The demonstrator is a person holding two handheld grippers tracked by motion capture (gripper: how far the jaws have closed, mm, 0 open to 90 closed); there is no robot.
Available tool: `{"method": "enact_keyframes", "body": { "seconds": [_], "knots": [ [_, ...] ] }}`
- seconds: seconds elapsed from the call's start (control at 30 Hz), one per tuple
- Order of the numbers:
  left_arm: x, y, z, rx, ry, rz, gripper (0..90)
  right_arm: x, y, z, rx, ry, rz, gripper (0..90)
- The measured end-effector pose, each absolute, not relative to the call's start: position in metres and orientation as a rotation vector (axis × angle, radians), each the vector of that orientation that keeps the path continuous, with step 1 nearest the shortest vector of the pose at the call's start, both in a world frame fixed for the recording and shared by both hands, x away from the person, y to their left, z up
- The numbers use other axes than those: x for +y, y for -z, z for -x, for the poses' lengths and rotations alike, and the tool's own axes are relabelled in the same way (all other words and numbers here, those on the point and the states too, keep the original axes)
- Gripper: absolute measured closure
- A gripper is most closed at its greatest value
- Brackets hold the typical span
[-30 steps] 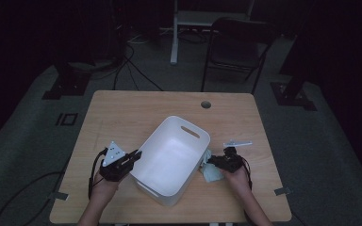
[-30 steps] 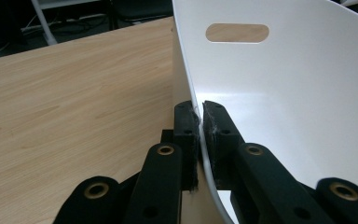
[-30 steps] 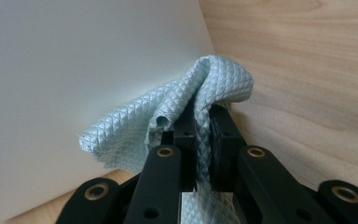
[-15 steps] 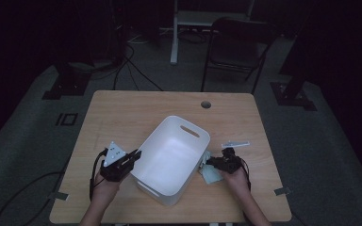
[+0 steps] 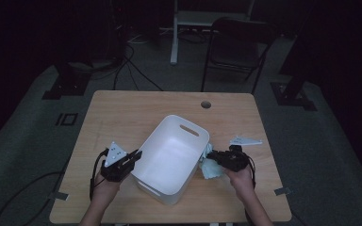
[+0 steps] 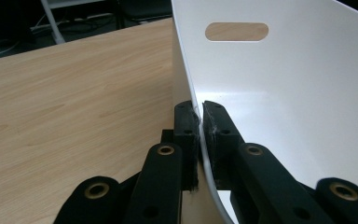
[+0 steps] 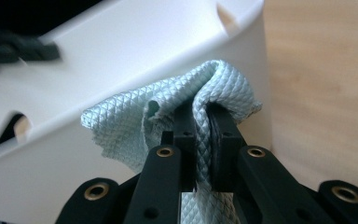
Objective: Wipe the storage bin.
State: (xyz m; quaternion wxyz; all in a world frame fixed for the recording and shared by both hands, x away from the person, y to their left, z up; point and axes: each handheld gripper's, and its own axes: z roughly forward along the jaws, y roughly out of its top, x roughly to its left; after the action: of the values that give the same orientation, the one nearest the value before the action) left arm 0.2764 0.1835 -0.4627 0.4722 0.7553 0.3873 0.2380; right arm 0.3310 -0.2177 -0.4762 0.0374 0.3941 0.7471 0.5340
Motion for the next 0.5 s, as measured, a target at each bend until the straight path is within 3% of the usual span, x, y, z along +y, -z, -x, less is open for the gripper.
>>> {"method": "enact_keyframes", "body": {
  "seconds": [0.5],
  "knots": [
    [0.1837, 0.4625, -0.2773, 0.918, -0.580, -1.866, 84.6, -0.2170, 0.4687, -0.3330, 2.225, -1.616, -1.151, 83.4]
  ]
}}
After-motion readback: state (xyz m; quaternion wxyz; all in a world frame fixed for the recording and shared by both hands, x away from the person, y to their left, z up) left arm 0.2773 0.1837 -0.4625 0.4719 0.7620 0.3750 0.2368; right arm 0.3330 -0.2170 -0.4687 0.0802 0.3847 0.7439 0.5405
